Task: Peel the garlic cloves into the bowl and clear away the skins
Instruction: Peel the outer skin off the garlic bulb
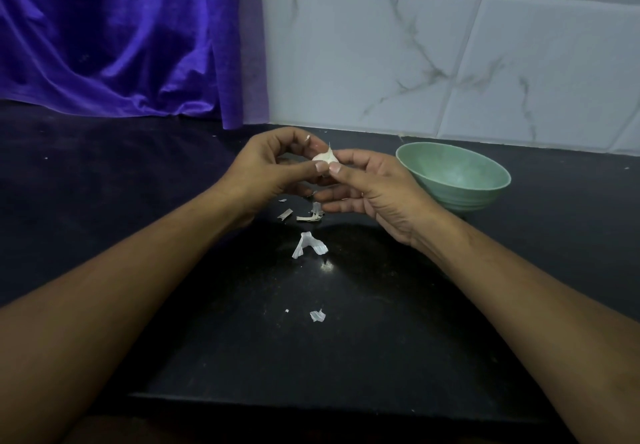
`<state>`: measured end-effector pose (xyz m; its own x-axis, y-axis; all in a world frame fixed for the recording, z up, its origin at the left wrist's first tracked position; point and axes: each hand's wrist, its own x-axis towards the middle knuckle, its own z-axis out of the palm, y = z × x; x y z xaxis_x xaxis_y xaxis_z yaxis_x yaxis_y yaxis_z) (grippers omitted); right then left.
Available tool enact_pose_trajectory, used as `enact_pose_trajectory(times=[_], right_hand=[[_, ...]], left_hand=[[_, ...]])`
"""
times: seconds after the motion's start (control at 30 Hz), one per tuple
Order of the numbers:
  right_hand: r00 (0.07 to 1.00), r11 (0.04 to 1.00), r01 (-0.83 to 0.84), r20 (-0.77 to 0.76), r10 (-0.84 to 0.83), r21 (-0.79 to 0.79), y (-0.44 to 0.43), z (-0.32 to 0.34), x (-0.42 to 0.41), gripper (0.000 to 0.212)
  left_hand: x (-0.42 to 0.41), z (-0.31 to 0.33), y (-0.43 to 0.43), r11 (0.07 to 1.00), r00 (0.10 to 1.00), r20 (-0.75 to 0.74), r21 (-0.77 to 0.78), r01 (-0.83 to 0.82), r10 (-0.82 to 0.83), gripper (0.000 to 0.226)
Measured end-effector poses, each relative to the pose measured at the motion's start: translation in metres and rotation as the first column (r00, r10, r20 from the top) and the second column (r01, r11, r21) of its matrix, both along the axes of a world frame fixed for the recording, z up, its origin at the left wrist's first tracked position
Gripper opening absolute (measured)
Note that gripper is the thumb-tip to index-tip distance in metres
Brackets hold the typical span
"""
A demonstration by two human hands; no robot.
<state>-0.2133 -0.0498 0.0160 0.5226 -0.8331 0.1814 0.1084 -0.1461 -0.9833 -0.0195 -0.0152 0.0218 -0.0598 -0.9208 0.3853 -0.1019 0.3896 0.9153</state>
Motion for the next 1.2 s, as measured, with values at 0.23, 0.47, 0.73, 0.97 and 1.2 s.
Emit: enact_pose_trajectory(times=[0.23, 0.47, 0.73, 0.97, 1.2], right_hand=[[0.999, 0.999, -0.043, 0.024, 0.042, 0.028, -0.002, 0.000, -0.002, 0.031], [0.996, 0.995, -0.093, 0.003, 0.093, 0.026, -0.001, 0.000, -0.003, 0.022], [0.987, 0.989, -0.143, -0.067, 0.146, 0.049, -0.001, 0.001, -0.005, 0.032], [0.982, 0.985, -0.167, -0.087, 0.170, 0.041, 0.001, 0.001, -0.005, 0.034], [0.980, 0.983, -0.176, -0.082, 0.179, 0.051, 0.001, 0.001, -0.005, 0.032]], left_hand=[[0.003, 0.000, -0.002, 0.999, 0.998, 0.058, -0.038, -0.014, 0.016, 0.031], [0.004, 0.005, 0.001, 1.000, 0.996, 0.087, 0.005, 0.019, -0.019, 0.036], [0.011, 0.005, 0.001, 0.986, 0.985, 0.091, 0.093, 0.138, -0.147, 0.030], [0.013, 0.004, 0.001, 0.972, 0.977, 0.048, 0.125, 0.199, -0.206, 0.020], [0.013, 0.003, 0.000, 0.966, 0.977, 0.030, 0.155, 0.206, -0.213, 0.018]])
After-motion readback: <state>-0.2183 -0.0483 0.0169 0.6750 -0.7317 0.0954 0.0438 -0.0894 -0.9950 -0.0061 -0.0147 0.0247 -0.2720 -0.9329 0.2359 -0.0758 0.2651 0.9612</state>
